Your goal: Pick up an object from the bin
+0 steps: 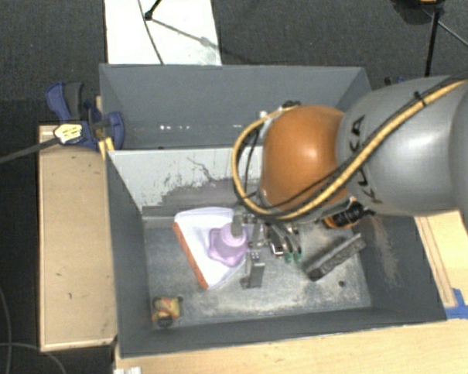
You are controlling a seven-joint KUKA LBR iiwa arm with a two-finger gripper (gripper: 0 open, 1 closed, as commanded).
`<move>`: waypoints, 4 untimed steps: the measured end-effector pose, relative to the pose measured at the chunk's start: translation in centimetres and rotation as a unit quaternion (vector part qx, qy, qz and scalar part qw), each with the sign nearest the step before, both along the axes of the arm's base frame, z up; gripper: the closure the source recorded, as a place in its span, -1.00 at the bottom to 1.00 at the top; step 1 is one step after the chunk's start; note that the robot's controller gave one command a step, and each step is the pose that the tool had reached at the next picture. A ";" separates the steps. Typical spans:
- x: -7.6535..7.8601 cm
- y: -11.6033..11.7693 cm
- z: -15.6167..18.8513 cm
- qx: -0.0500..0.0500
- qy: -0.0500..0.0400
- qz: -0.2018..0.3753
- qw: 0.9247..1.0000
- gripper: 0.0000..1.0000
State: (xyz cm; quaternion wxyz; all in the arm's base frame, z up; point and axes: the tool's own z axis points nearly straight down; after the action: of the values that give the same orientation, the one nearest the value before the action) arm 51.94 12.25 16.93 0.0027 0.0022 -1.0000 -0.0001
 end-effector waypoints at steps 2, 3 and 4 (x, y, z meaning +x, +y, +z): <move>2.9 -3.8 -4.4 0.002 -0.008 -0.026 1.000 -1.00; 3.4 -4.9 -5.8 0.001 -0.006 -0.034 0.999 -1.00; 3.8 -4.9 -8.5 0.000 -0.002 0.071 0.997 -1.00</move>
Offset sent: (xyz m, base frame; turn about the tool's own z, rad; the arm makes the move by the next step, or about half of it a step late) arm 0.0433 -0.0664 -0.0828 0.0886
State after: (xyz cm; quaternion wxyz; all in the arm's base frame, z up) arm 55.74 7.39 8.40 0.0003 0.0730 -0.9973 0.0001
